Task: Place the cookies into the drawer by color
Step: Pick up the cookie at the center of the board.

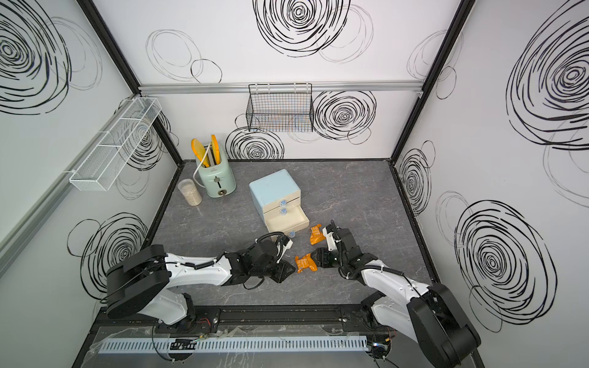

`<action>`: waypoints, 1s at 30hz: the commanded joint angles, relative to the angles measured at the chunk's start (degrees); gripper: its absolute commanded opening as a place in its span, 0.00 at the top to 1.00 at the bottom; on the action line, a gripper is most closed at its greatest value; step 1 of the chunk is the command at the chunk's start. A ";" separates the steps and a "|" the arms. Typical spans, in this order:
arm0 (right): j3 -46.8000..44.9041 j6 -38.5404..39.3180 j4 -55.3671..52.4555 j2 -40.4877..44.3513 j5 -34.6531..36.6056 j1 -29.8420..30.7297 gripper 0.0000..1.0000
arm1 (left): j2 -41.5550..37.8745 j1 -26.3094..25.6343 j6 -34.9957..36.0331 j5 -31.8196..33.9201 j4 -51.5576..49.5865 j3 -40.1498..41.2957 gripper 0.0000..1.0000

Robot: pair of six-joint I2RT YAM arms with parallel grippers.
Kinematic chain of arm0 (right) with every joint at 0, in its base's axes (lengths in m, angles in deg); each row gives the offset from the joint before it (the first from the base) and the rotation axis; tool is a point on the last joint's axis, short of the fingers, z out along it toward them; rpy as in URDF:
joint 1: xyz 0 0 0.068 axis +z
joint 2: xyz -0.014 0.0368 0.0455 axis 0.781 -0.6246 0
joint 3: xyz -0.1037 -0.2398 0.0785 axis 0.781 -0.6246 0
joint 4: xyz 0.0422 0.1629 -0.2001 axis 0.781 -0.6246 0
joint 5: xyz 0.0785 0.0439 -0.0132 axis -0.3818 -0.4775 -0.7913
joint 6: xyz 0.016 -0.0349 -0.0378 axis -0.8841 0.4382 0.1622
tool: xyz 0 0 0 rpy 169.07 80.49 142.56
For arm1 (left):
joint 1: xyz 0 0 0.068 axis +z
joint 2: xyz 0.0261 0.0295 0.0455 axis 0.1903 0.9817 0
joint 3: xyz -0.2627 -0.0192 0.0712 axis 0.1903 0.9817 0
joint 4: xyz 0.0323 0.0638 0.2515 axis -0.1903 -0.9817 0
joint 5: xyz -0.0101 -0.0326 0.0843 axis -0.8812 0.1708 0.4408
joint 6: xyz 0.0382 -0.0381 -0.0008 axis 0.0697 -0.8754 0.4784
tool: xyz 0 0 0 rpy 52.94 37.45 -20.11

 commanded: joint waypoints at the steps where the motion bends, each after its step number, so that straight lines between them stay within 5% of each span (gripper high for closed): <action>1: -0.42 -0.55 -0.54 -0.88 -1.29 -0.19 0.42 | 1.68 0.73 -1.43 -0.42 4.08 -2.12 0.69; 14: -0.45 0.42 -1.24 -2.33 -1.13 -0.24 0.42 | 7.49 1.37 -1.57 -0.10 4.21 -5.42 0.61; 30: -0.99 1.66 0.08 -3.91 -7.30 -0.10 0.42 | 9.80 0.05 0.52 8.70 -6.05 -7.96 0.84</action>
